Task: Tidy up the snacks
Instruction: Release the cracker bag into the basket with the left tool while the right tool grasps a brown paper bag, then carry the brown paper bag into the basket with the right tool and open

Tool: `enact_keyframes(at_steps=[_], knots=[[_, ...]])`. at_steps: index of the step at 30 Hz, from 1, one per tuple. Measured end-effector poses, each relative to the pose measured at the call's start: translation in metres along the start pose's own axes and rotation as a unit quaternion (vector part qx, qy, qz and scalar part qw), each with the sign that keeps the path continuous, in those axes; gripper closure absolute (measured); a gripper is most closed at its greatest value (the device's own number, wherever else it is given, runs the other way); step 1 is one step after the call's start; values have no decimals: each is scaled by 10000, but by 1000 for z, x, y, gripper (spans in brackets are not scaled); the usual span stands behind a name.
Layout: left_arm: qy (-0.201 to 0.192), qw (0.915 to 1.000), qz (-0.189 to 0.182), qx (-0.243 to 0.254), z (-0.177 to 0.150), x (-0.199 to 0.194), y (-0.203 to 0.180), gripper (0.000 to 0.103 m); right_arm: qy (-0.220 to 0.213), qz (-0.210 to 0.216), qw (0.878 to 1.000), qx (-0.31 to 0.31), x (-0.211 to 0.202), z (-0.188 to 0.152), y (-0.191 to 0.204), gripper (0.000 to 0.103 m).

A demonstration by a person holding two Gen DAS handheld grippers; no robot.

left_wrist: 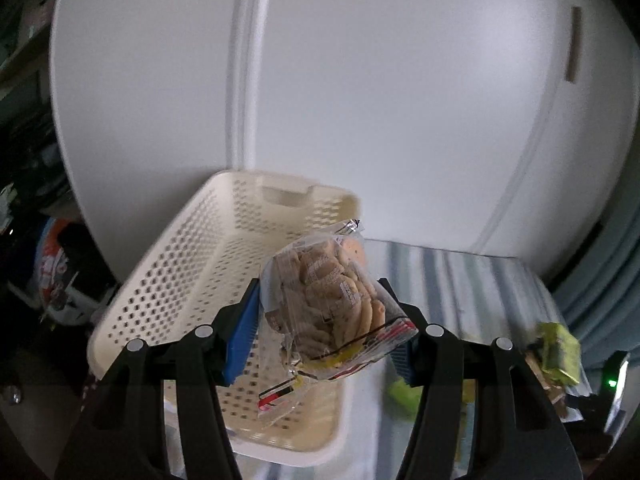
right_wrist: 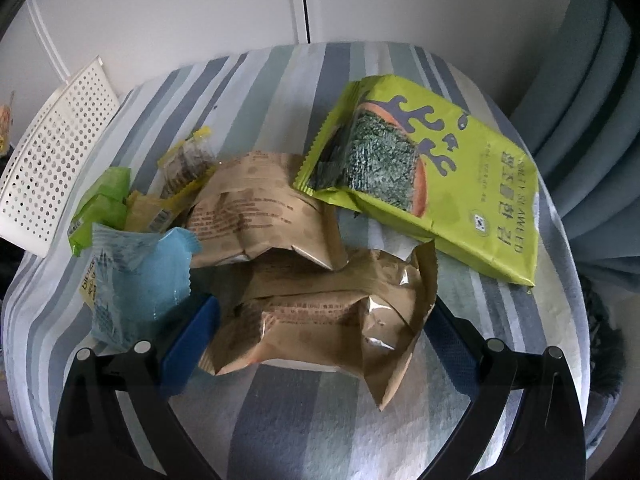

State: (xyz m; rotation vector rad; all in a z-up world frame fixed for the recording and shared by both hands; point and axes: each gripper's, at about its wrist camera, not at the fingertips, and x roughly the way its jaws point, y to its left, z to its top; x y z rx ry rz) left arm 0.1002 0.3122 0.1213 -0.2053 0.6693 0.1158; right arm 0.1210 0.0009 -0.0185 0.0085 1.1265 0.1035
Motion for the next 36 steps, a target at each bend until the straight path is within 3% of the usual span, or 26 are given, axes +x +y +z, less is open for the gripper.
enact_keyframes(at_steps=[4,6,8,12,13,16,30,36], knots=[[177,9994,198,-200,-3,15,16,42,-37,5,10000,-75,-1,0,2,7],[228,9988,288,-315,-6,19,24,16,-103,-3,9999,-112,-3,-1,1,10],[158,9984,347,-416,-8,18,29,8,-204,-6,9997,-109,-7,-3,-1,14],[75,9984,399,-392,-10,13,29,8,-304,120,9995,50,-17,-11,-6,24],[70,9984,396,-401,-11,12,29,8,-339,126,9993,78,-20,-13,-8,31],[50,9982,378,-461,-15,10,29,8,-417,206,9988,135,-29,-20,-12,34],[-272,9979,342,-472,-17,-18,30,8,-1030,472,9924,481,-85,-31,-24,37],[-391,9964,390,-648,-14,-27,46,8,-1369,766,9868,398,-115,-20,-8,37]])
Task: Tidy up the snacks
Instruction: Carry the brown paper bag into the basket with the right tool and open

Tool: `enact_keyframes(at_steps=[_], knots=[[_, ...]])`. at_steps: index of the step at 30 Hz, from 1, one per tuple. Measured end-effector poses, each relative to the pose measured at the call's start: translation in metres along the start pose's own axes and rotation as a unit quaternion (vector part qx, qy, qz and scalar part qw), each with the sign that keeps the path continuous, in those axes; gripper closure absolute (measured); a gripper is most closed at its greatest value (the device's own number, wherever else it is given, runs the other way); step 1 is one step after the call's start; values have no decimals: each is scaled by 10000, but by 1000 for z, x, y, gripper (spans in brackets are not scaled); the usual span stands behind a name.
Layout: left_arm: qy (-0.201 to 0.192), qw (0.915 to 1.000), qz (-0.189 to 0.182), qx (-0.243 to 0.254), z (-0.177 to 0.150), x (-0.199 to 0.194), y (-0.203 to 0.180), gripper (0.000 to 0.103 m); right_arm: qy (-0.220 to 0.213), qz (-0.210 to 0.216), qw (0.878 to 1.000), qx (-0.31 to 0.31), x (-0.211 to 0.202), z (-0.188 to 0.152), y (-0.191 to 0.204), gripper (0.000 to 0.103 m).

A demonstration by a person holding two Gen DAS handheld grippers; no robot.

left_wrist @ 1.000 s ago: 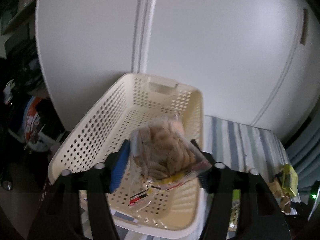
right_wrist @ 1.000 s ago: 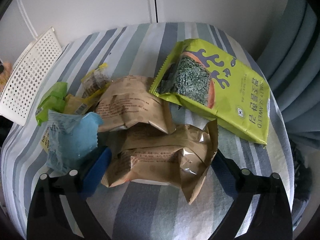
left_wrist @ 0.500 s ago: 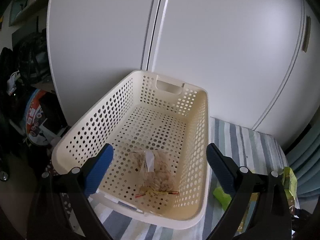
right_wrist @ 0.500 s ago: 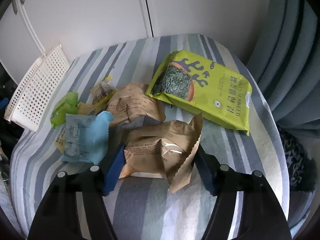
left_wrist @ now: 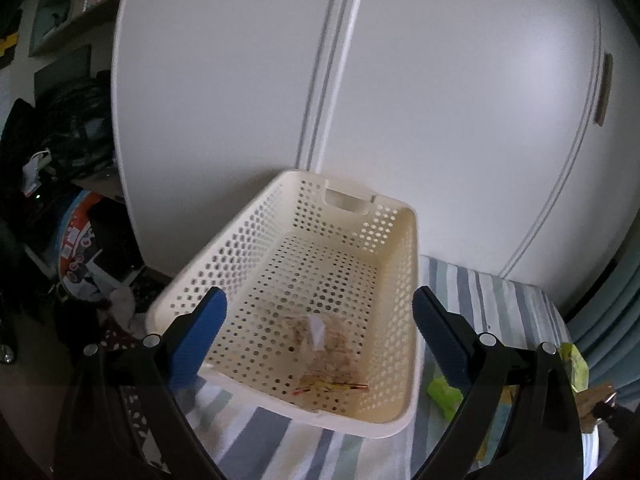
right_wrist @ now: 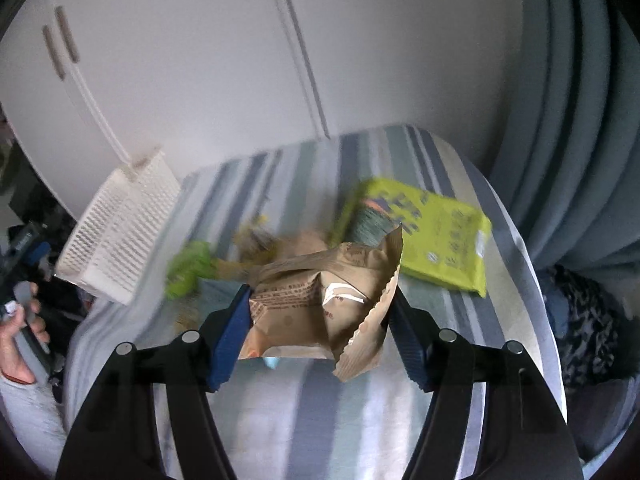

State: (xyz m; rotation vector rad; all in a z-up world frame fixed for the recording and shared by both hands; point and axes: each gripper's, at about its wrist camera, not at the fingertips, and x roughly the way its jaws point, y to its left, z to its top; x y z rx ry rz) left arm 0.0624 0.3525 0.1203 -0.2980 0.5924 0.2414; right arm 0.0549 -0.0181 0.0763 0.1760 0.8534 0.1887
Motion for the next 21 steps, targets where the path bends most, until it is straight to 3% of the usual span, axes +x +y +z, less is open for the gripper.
enact_keyframes(at_steps=[8,16,21], knots=[[-325,9984,259,-382,7,-14,34,8,-81,754,9961,-441,7,34,81,37],[-472,9961,445,-599,3,-14,59,8,40,1349,9832,-1226,53,62,215,37],[-519,9945,624,-660,-1,-14,71,8,127,1361,9794,-1488,89,72,277,37]])
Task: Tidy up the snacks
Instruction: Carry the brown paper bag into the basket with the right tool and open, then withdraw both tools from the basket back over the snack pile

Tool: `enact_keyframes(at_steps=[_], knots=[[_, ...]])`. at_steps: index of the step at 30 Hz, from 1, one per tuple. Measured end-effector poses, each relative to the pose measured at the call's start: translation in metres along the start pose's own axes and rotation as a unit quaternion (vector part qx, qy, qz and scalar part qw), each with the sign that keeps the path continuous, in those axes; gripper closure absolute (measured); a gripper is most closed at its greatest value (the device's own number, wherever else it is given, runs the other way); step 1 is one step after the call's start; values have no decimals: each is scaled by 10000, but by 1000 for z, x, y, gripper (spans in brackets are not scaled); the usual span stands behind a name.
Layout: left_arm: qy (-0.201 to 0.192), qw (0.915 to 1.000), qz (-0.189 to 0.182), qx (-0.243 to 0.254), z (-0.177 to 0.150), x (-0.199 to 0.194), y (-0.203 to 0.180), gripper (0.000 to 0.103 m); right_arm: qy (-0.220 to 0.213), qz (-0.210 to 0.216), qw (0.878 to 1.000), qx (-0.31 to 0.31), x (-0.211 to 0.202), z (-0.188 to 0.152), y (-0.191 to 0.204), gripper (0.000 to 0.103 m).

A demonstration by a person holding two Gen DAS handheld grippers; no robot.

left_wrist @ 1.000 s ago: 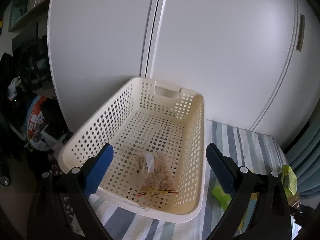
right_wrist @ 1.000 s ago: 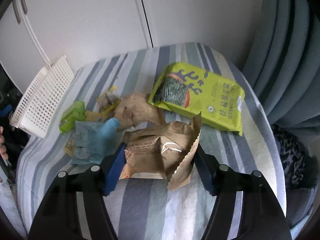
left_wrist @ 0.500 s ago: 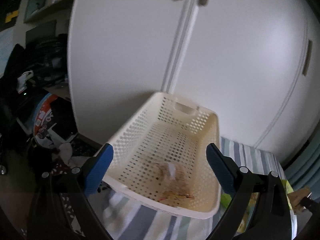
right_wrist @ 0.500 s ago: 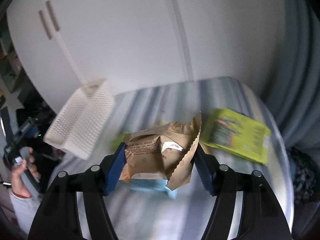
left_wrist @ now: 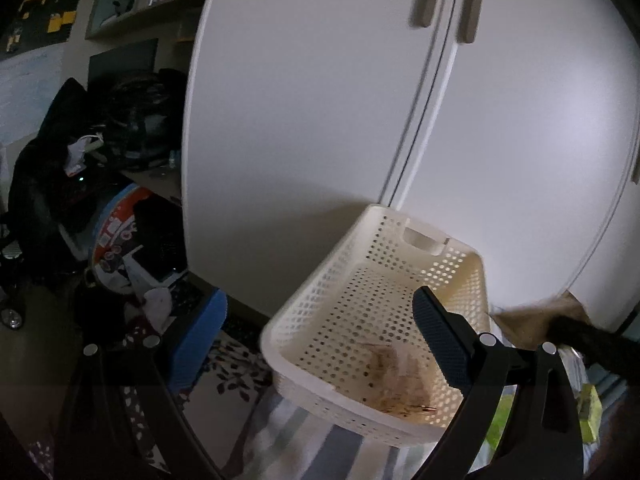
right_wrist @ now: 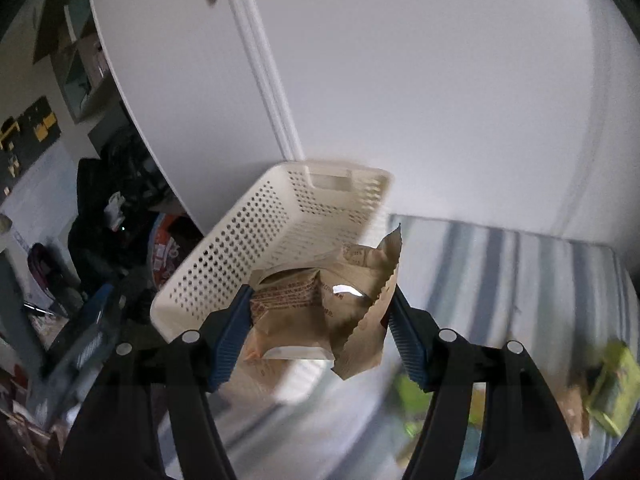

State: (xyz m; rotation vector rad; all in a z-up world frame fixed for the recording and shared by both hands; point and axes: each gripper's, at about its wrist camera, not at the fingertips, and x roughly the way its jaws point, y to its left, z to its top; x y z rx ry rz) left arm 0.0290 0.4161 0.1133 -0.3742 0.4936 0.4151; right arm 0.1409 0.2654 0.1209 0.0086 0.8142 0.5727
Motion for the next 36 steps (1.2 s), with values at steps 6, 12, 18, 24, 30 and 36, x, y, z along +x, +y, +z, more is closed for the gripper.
enact_keyframes(at_steps=[6,12,18,24,30,36], knots=[[11,10000,64,-75,-2,3,6,8,174,39,9998,-17,53,27,25,22],[42,10000,55,-52,-3,4,7,8,85,-12,10000,0,51,31,18,16],[24,9999,82,112,-5,4,-2,8,131,-121,9994,296,40,9,-9,16],[-30,9994,84,324,-8,2,-14,8,88,-404,9988,279,20,-15,-29,16],[-17,9986,5,520,-12,1,-28,8,50,-696,9968,378,-4,-41,-53,16],[-42,9967,-105,804,-18,-3,-48,8,37,-981,9932,623,-28,-70,-83,11]])
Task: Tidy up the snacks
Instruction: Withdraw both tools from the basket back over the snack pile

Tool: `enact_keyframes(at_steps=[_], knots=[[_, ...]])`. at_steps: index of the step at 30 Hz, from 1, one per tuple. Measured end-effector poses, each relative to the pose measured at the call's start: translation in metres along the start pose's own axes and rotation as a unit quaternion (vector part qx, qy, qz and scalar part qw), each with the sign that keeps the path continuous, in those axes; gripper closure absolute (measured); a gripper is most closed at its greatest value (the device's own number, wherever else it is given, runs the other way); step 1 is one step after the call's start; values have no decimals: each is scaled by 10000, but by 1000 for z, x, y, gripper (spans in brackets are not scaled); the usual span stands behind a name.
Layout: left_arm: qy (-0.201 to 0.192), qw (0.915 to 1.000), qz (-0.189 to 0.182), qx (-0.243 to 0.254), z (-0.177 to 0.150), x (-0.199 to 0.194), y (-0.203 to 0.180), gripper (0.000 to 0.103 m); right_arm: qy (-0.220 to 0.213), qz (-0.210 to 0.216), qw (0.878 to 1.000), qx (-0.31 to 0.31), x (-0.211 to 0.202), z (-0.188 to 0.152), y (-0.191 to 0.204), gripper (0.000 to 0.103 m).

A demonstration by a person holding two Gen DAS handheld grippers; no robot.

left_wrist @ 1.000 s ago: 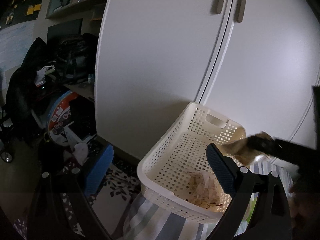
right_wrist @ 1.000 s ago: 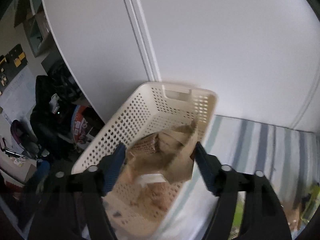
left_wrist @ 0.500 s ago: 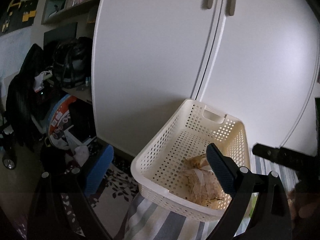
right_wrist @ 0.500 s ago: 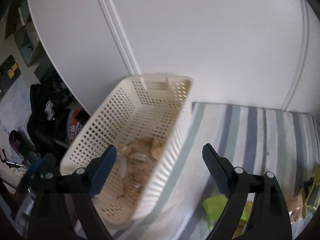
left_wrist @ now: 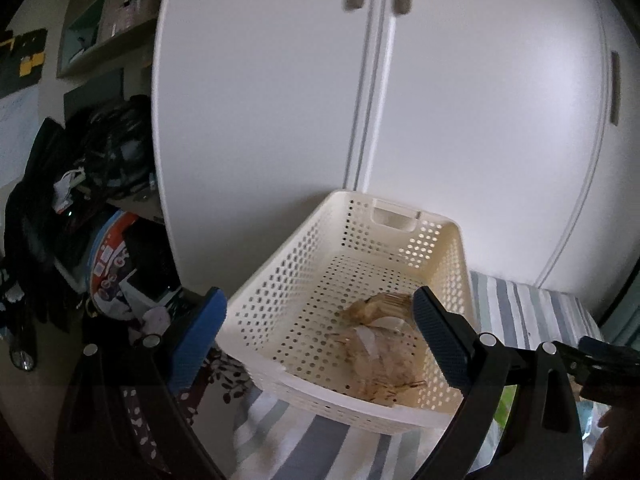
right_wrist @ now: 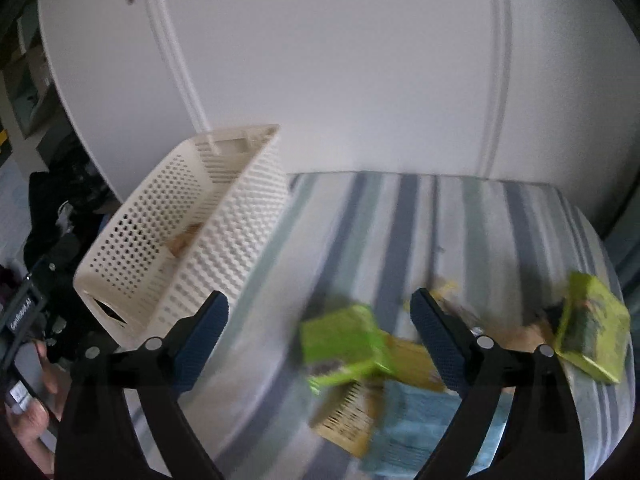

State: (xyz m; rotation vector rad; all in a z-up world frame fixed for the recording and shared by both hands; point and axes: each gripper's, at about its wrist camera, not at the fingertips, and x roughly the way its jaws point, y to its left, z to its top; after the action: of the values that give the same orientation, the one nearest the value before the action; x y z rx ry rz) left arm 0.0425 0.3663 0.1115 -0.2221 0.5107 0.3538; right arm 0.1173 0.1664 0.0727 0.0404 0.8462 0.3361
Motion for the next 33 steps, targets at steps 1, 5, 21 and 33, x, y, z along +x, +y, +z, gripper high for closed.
enact_keyframes(at_steps=[1,5,21,33], knots=[[-12,10000,-25,53,-1,-1,-4,8,-6,-44,10000,44,-3,-4,-7,11],[-47,9997,-82,219,-2,-4,-17,8,-26,-184,9995,252,-13,-18,-31,11],[551,9866,-1278,847,-11,-13,-98,8,-16,-600,9913,1175,-73,-91,-154,11],[1532,9590,-1993,1308,-51,9,-179,8,-85,-458,9877,1491,-77,-115,-173,11]])
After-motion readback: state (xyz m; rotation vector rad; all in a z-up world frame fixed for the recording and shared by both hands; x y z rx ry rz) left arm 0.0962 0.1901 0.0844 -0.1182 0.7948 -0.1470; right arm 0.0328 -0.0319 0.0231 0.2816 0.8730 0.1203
